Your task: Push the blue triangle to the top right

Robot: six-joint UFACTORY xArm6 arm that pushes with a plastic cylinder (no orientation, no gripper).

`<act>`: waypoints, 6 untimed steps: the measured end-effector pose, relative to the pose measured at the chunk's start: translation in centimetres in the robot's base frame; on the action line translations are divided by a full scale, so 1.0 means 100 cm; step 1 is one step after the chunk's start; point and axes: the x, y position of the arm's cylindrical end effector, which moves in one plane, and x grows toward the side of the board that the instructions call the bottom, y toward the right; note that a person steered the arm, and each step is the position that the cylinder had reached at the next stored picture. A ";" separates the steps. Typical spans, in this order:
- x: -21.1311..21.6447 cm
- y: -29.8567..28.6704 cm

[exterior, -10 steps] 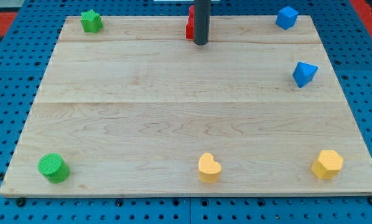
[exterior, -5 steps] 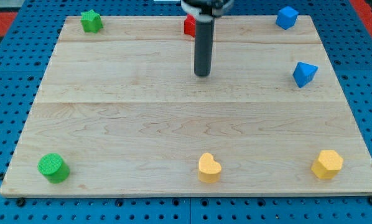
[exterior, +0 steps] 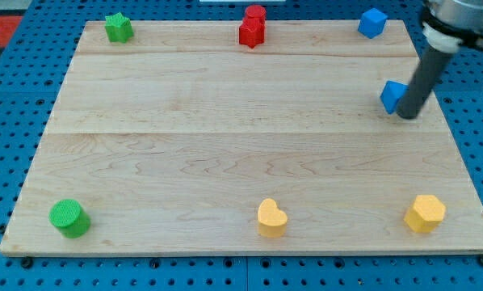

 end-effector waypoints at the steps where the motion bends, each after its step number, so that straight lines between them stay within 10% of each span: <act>1: -0.054 -0.025; 4: -0.033 0.004; 6: -0.101 0.028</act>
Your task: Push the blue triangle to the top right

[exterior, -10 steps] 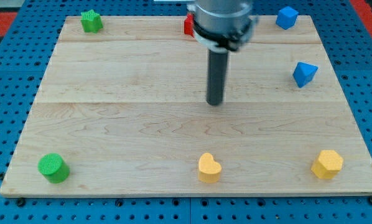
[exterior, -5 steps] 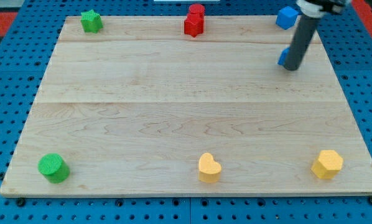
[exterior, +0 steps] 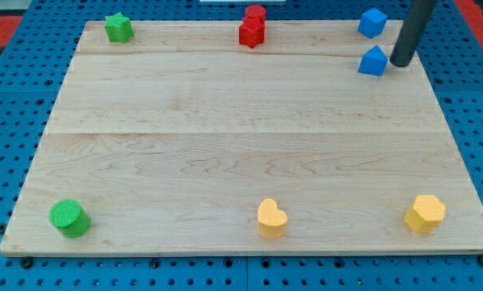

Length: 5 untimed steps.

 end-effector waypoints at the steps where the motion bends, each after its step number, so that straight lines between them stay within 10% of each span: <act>1: 0.028 0.000; 3: 0.059 -0.030; 5: -0.007 -0.031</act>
